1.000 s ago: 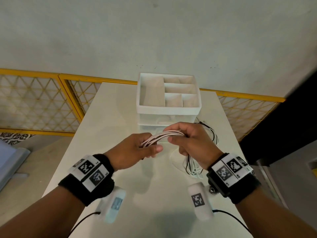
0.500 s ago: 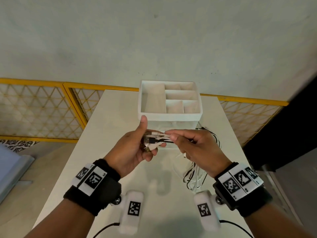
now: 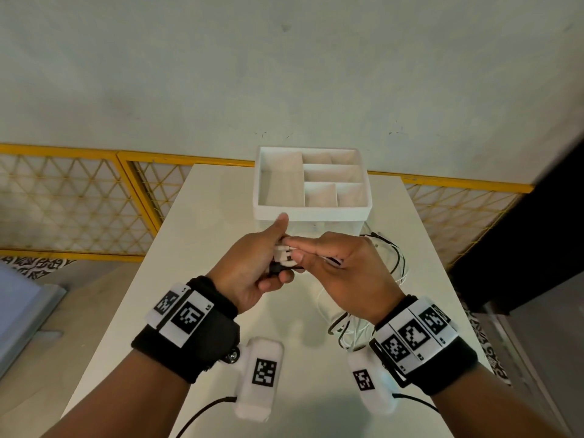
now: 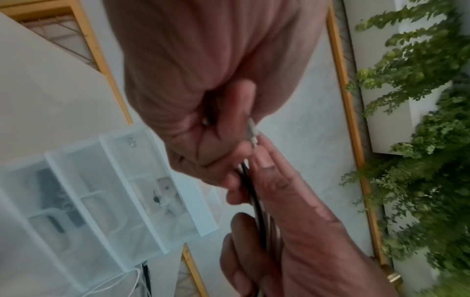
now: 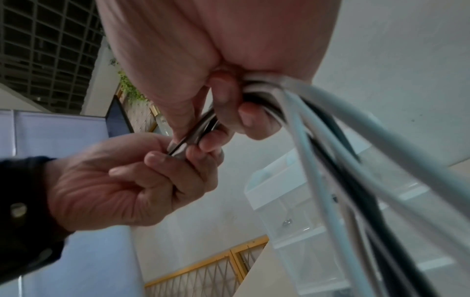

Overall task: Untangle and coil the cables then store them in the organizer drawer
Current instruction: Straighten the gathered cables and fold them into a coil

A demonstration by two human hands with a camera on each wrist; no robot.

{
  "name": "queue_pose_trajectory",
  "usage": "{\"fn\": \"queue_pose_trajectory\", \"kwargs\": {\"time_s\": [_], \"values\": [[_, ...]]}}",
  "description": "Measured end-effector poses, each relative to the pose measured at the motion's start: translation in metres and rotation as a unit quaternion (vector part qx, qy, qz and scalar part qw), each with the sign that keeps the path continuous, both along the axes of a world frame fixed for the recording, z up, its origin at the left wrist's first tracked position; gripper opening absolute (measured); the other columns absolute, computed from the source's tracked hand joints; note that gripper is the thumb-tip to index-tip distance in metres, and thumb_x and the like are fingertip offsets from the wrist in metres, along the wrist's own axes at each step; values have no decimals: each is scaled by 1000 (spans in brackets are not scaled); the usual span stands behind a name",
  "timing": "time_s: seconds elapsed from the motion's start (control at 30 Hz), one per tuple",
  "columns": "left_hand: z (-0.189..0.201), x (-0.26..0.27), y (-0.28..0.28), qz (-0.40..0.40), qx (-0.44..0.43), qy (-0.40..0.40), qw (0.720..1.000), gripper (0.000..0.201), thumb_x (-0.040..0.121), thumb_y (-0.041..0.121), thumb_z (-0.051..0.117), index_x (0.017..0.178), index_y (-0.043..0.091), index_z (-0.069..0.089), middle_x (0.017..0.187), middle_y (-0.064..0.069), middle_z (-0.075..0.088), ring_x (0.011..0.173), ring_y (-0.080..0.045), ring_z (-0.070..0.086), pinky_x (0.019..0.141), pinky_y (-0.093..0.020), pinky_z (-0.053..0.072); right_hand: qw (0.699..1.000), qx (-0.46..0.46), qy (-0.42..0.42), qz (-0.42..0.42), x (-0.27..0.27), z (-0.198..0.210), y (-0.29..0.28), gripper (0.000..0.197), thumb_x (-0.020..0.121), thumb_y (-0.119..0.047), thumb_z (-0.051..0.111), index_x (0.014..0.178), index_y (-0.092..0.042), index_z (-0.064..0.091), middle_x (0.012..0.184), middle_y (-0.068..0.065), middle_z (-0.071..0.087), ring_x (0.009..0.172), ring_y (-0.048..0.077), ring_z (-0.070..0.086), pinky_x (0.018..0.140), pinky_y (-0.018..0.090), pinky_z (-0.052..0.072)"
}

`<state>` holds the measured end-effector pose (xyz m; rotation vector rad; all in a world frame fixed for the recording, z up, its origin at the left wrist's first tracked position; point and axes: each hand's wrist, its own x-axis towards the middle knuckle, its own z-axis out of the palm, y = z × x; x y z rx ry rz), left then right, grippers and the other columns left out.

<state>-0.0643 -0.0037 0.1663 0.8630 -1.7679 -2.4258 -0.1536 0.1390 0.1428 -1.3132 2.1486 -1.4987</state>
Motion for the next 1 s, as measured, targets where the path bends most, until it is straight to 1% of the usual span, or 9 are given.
{"fn": "queue_pose_trajectory", "kwargs": {"time_s": [0.1, 0.2, 0.33, 0.5, 0.57, 0.63, 0.77, 0.9, 1.0], "values": [[-1, -2, -1, 10, 20, -18, 1000, 36, 100, 33, 51, 79, 5, 56, 63, -10, 57, 46, -17, 47, 29, -16, 26, 998, 19, 65, 6, 0, 0, 0, 25, 93, -29, 68, 115, -37, 73, 72, 2, 60, 69, 11, 58, 66, 20, 46], [3, -2, -3, -3, 69, -39, 997, 42, 94, 45, 57, 78, 6, 61, 62, -10, 56, 50, -18, 51, 33, -18, 38, 994, 21, 108, 2, -2, -4, 1, 24, 92, -30, 68, 114, -37, 73, 72, -3, 58, 67, 8, 56, 66, 11, 40], [0, -3, 2, 7, -11, -35, 999, 54, 95, 54, 51, 79, 4, 58, 60, -8, 53, 51, -17, 45, 33, -18, 30, 994, 41, 99, -4, -1, -5, 0, 25, 93, -33, 66, 115, -41, 72, 73, -2, 60, 68, 10, 57, 66, 17, 44], [-2, -5, 9, 102, -47, -8, 994, 33, 101, 28, 51, 79, 5, 61, 54, -4, 54, 44, -13, 42, 31, -16, 26, 1000, -9, -13, -2, 1, 1, -1, 24, 92, -23, 68, 114, -31, 75, 97, -3, 77, 93, 12, 72, 87, 38, 57], [-1, -4, 8, 85, -45, 12, 995, 32, 100, 28, 53, 91, 0, 65, 55, -4, 55, 45, -13, 42, 32, -17, 26, 999, -20, -22, -17, -2, 1, 1, 19, 90, -22, 71, 106, -29, 78, 92, -1, 77, 89, 19, 72, 83, 46, 57], [-2, -4, 9, 46, -59, 22, 997, 37, 99, 35, 55, 89, 1, 65, 58, -5, 55, 47, -13, 43, 34, -17, 27, 999, -17, -28, -26, -5, 2, 2, 17, 86, -20, 76, 101, -27, 80, 86, 3, 74, 83, 20, 71, 80, 47, 57], [-4, -8, 12, 84, -84, 18, 993, 32, 94, 30, 64, 82, 0, 66, 68, -11, 52, 45, -13, 42, 41, -19, 30, 998, -25, -62, -13, -4, 4, 4, 22, 85, -16, 77, 105, -26, 79, 87, 0, 76, 84, 11, 72, 82, 35, 59], [-4, -8, 5, 121, -68, 38, 990, 34, 92, 19, 65, 95, -14, 67, 69, -11, 59, 47, -13, 43, 41, -18, 32, 988, 20, -148, -40, -16, 11, 10, 38, 85, -25, 77, 122, -31, 68, 65, 7, 68, 52, 1, 55, 57, 12, 43], [-3, 1, -2, 53, -40, 23, 998, 39, 96, 24, 61, 104, -14, 66, 72, -12, 62, 52, -14, 49, 42, -18, 40, 989, 30, -141, -25, -23, 14, 14, 18, 86, -22, 76, 103, -19, 78, 65, -12, 71, 59, 0, 62, 61, 13, 47]]}}
